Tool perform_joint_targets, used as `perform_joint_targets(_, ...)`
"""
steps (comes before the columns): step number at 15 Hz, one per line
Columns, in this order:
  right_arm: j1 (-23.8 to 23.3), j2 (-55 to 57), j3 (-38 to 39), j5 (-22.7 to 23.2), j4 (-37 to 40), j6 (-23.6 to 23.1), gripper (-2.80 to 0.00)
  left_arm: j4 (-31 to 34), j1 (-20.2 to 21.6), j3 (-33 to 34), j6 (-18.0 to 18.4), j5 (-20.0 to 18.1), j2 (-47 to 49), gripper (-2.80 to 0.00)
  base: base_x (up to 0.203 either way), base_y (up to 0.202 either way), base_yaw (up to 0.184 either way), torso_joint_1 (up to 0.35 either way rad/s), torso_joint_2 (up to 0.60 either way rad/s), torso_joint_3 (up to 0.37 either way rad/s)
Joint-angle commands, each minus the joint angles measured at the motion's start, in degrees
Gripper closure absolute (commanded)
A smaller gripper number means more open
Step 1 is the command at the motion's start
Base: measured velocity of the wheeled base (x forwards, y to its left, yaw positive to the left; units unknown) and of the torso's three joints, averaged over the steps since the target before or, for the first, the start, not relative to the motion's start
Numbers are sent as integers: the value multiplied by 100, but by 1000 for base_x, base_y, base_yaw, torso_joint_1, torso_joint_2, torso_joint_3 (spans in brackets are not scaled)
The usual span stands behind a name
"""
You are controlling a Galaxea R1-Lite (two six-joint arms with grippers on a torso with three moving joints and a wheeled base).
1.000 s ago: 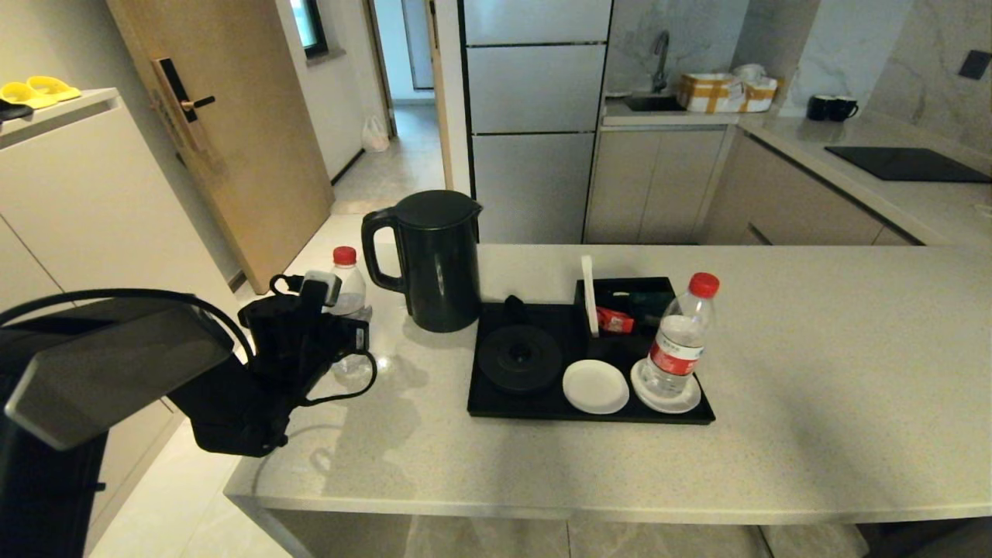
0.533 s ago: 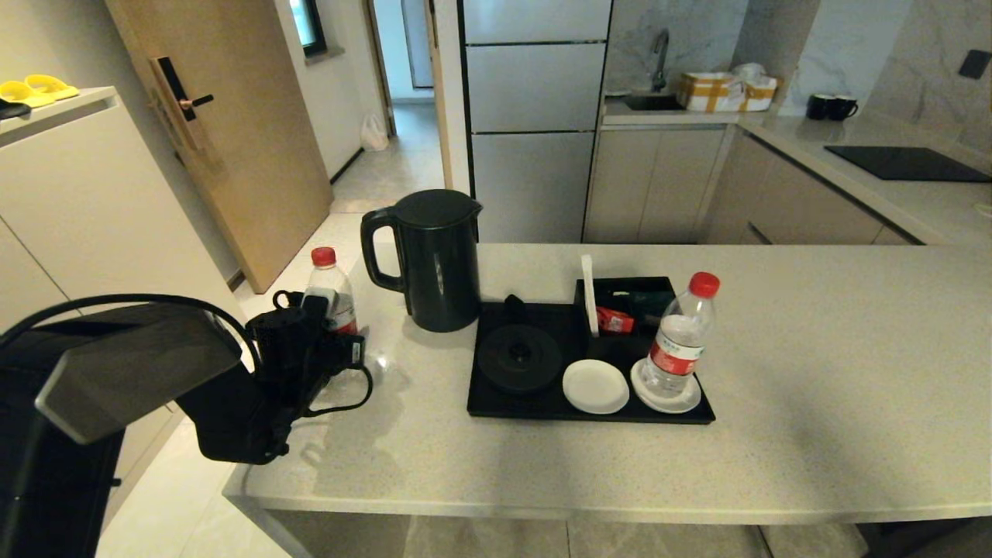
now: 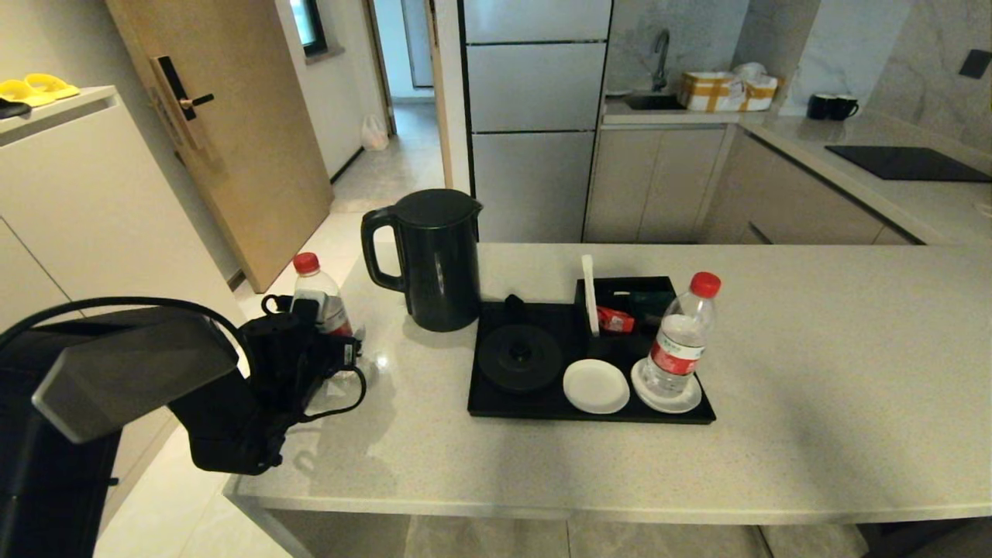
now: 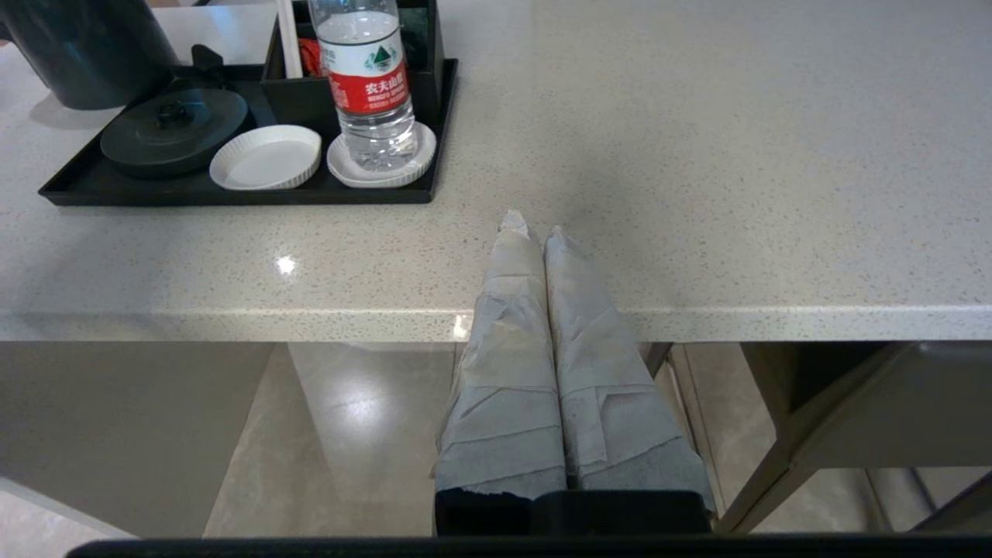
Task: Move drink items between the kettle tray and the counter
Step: Place it on the left
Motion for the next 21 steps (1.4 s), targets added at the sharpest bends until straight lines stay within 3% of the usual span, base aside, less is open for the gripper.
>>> perform_joint_targets(1,-1,-9,0,0,0,-2,0,-113,-10,103,6,20,-32,-280,0,0,0,0,0,0)
perform_joint_targets(13,7,-9,-9,0,0,-4,0,-897,-41,943,10,136,-261,-280,0,0,0,0,0,0)
perform_joint_targets(21,6,-9,0,6,0,1,0,-962,-328,1805,-1,378,-1123,-280,0,0,0,0,0,0)
